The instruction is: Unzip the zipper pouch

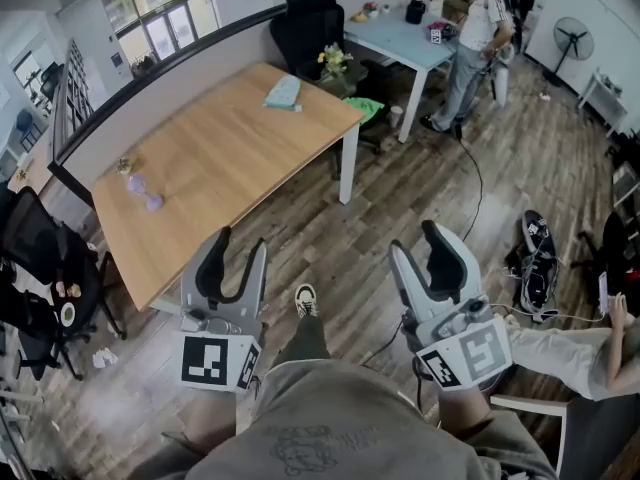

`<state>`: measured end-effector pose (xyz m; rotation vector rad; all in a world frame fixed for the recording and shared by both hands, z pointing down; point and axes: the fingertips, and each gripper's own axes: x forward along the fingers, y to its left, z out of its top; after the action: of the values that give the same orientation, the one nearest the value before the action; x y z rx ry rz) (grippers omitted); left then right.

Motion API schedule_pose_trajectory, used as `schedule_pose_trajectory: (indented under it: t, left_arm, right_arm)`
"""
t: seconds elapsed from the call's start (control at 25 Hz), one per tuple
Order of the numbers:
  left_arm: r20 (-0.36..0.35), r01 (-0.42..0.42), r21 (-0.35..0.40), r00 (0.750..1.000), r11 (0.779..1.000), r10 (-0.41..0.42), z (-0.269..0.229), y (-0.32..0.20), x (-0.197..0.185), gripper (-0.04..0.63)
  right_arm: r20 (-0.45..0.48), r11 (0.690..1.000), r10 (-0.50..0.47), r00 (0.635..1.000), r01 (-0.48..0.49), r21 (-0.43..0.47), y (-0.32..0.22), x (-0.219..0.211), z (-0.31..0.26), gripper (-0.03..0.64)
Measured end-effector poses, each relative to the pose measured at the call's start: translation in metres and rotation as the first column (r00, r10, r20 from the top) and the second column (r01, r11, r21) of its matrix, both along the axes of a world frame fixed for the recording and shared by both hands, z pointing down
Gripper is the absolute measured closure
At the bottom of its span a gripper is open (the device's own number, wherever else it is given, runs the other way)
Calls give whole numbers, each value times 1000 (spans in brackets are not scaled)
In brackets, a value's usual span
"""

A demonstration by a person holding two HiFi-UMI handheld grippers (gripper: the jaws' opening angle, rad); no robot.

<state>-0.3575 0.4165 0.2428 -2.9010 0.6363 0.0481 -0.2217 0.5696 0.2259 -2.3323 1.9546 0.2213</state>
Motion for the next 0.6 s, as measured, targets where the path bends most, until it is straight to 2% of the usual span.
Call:
schedule_pose_trajectory:
  t: [0.32,0.6]
  left_arm:
    - [4,-24,-32,1000,999,24,12,-50,42,417]
    - [38,-30,-39,999,999,31,10,-132,93,417]
  right_arm:
    - [-4,998,-7,1000,7,-58,-55,41,15,437]
    - [7,995,-8,1000,9,-97,-139,94,17,437]
